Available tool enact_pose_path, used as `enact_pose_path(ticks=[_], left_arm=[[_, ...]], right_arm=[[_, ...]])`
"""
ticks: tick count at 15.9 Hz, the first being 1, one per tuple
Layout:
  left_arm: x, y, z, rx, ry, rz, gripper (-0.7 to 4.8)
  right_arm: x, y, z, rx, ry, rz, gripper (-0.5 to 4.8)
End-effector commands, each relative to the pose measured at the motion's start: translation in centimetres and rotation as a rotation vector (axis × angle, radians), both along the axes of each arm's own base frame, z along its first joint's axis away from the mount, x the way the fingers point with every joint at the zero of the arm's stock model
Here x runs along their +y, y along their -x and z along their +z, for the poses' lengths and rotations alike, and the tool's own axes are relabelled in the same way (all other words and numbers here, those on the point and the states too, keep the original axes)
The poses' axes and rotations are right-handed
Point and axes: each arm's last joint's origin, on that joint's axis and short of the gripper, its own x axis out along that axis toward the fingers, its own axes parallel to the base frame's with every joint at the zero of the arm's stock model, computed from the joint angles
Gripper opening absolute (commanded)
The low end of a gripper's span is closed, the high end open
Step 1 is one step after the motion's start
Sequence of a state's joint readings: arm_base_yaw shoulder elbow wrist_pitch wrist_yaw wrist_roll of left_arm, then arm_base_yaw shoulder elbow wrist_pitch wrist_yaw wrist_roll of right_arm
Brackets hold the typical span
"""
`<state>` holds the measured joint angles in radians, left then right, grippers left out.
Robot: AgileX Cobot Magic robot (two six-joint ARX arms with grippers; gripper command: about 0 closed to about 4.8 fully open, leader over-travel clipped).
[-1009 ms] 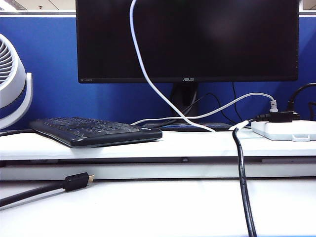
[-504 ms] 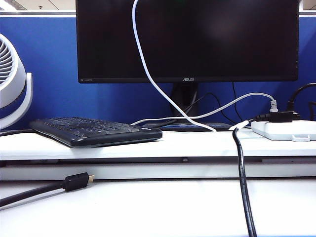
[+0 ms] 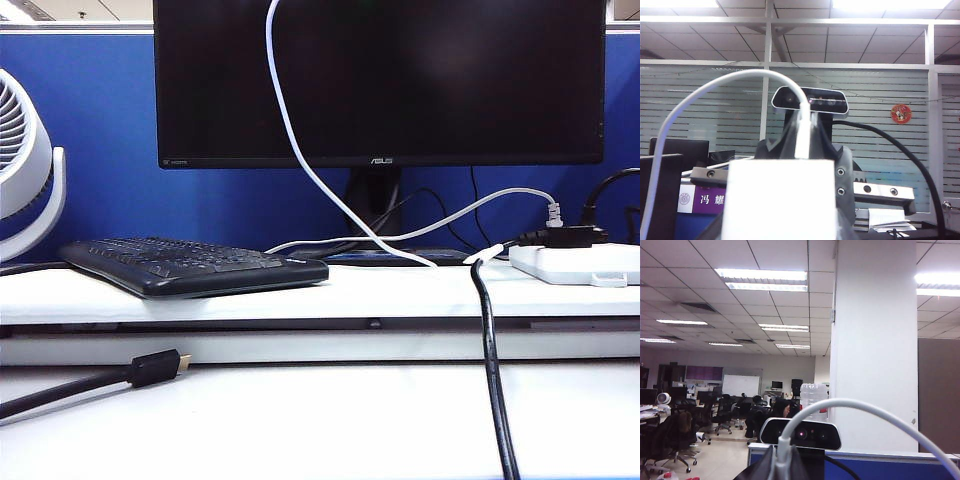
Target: Pick up the Type-C charging cable and the charging base, insert one end of the Type-C charger into the corresponding slot on the base, and finally place the plugged-in charger back on the table.
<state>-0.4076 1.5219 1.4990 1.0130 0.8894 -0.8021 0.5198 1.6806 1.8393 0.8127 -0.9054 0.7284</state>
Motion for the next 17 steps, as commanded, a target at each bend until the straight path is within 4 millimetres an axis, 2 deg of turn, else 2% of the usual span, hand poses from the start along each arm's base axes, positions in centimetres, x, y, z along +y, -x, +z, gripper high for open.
enact_pose_path(ticks=[1,7,13,17], left_arm=[[0.4,0.68,0.85,-0.038,0.069,0.028,0.88],[0.48,0.82,0.96,-0.054,0.087,0.032,0.88],[0.49,0.85,0.98,-0.059,0.089,0.032,0.88],[0.52,0.9,1.02,-0.064,0.092,0.032,0.88]], right_arm=[[0.26,-0.14,-0.41,-0.014,0.062,0.029,-0.01],[0.37,-0.25,-0.59,-0.055,0.085,0.015,-0.01],[0.68,-0.78,-1.14,0.035,0.138,0.025,-0.01],[0.69,-0.71,-1.19,-0.027,0.152,0.022,-0.01]])
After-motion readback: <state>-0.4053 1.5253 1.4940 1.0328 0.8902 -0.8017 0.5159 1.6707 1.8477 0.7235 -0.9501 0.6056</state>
